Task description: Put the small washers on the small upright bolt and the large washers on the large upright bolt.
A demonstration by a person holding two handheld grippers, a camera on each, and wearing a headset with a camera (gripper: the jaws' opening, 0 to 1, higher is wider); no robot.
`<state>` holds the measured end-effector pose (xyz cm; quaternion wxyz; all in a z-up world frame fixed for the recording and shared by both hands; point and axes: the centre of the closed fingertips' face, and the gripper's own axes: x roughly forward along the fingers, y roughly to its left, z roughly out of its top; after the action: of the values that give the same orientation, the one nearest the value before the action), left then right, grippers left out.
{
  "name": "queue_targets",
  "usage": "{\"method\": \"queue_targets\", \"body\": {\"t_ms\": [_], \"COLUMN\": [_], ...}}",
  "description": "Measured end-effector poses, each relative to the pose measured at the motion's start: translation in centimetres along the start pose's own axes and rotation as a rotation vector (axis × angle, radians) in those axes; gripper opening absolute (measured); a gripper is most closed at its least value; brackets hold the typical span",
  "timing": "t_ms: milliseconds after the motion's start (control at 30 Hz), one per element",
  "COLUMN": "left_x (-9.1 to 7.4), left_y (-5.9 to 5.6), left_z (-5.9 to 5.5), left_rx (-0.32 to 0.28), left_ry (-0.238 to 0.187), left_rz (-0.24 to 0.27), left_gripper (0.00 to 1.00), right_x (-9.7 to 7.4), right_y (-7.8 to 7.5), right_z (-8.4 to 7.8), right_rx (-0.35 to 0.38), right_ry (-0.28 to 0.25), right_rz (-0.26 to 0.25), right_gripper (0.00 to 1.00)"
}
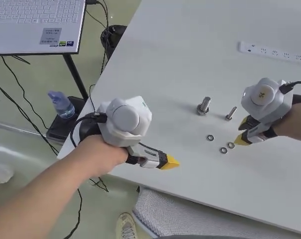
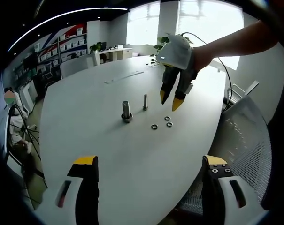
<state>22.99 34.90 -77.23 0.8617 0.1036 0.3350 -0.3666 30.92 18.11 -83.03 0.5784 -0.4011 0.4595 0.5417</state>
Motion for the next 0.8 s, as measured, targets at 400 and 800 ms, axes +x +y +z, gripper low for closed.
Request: {"method": "queue_targets", "body": {"t_ms": [400,800], "left_x": [0.0,0.1], "left_y": [0.1,0.2], "left_z": [0.0,-0.2], "left_rx": [-0.007,0.004], "left_ry": [-0.006,0.012], "left_rz": [-0.010,-0.022], "left_gripper": [0.91,0.90], "right_x": [1.5,3.0], "right_y": [0.0,0.4], "right_z": [-0.7,-0.8], "right_rx": [0.016,0.009], "right_ry": [0.003,0.013], "right_rz": [-0.013,-0.013], "right_gripper": [0.27,0.27]}}
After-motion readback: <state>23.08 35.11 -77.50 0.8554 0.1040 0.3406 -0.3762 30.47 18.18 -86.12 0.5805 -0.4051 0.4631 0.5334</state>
